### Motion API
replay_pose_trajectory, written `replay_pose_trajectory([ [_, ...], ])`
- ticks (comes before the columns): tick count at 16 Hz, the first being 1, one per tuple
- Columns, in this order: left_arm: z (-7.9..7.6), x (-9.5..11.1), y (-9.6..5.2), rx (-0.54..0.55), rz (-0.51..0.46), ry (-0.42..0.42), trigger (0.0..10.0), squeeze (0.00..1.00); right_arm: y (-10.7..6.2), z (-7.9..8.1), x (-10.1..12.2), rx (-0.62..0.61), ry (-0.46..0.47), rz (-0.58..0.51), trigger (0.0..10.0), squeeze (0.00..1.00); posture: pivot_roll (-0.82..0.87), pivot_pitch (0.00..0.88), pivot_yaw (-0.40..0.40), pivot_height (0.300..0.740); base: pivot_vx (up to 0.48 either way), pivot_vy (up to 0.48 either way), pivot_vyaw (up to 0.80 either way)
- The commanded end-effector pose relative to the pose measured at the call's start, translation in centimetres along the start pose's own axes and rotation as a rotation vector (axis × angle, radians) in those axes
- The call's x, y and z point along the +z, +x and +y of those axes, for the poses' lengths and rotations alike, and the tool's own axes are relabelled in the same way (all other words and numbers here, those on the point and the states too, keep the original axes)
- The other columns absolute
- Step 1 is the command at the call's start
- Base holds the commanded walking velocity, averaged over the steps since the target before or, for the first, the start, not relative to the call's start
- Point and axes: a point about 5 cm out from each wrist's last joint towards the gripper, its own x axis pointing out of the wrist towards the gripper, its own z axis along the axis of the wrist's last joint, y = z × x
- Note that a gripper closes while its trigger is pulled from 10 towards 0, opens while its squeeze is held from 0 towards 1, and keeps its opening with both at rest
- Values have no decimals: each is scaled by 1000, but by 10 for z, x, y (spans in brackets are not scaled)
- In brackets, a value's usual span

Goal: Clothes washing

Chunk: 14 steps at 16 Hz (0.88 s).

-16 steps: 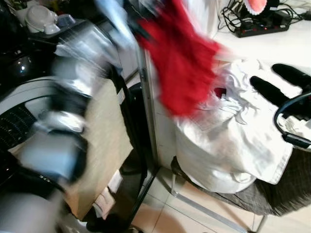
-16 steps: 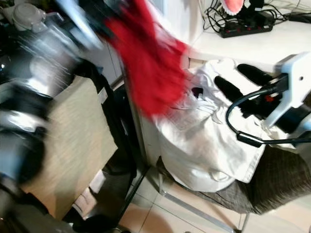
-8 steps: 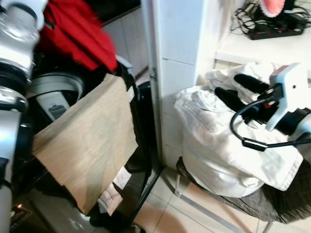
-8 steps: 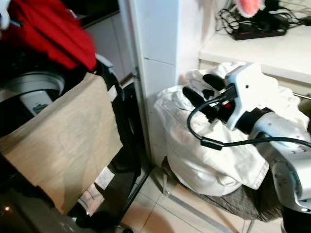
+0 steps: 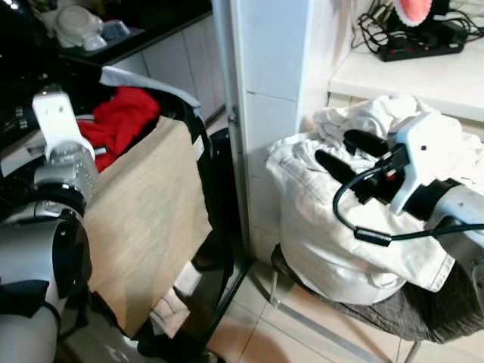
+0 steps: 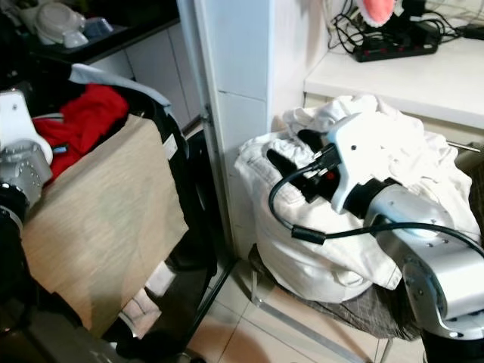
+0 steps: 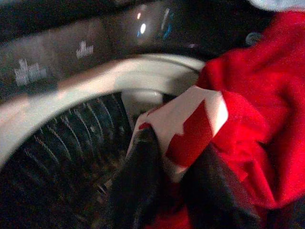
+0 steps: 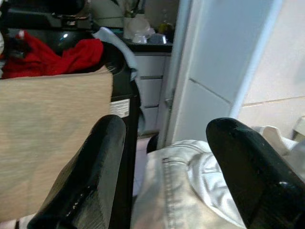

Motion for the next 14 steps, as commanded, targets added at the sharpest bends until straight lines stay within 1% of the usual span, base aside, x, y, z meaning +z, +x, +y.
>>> replay_pose_trajectory([
  [1, 1, 3, 0, 1, 6, -61, 10000, 1000, 0, 6, 3, 32, -2, -7, 10000, 0, -180, 0, 125, 740, 0, 0, 0],
  [2, 1, 4, 0, -8, 3, -88, 10000, 1000, 1, 7, 3, 41, -1, -1, 10000, 0, -175, 0, 119, 740, 0, 0, 0],
  [4, 1, 12, 0, -13, -25, -92, 10000, 1000, 4, 9, 5, 70, 19, -10, 10000, 0, -172, 0, 116, 740, 0, 0, 0],
  [5, 1, 16, 0, -10, -44, -76, 10000, 1000, 5, 14, 8, 116, 62, -36, 10000, 0, -166, 0, 113, 740, 0, 0, 0],
  [6, 2, 25, 0, -1, -81, -41, 10000, 1000, 3, 33, 13, 282, 145, -68, 10000, 0, -160, 0, 112, 740, 0, 0, 0],
  [7, 2, 28, -1, 2, -100, -15, 10000, 1000, 1, 43, 13, 372, 172, -55, 10000, 0, -157, 0, 111, 740, 0, 0, 0],
  [8, 2, 31, -1, 4, -113, 4, 10000, 1000, 0, 49, 12, 432, 181, -33, 10000, 0, -156, 0, 111, 740, 0, 0, 0],
  [9, 2, 36, -2, 9, -138, 41, 10000, 1000, 5, 46, 4, 385, 130, 15, 10000, 0, -145, 0, 109, 740, 0, 0, 0],
  [10, 2, 36, -2, 9, -138, 41, 10000, 1000, 5, 46, 4, 385, 130, 15, 10000, 0, -145, 0, 109, 740, 0, 0, 0],
  [11, -14, 44, -5, -107, -175, 6, 10000, 1000, 22, 16, -2, 91, 73, 26, 10000, 0, -139, 0, 108, 740, 0, 0, 0],
  [12, -27, 46, -8, -193, -187, -23, 10000, 0, 26, 3, -4, -28, 67, 29, 10000, 0, -139, 0, 110, 740, 0, 0, 0],
  [13, -38, 47, -12, -259, -197, -40, 10000, 0, 28, -6, -5, -115, 66, 37, 10000, 0, -141, 0, 112, 740, 0, 0, 0],
  [14, -77, 40, -26, -521, -235, 2, 10000, 0, 31, -28, -14, -288, 26, 110, 10000, 545, -146, 0, 115, 740, 0, 0, 0],
])
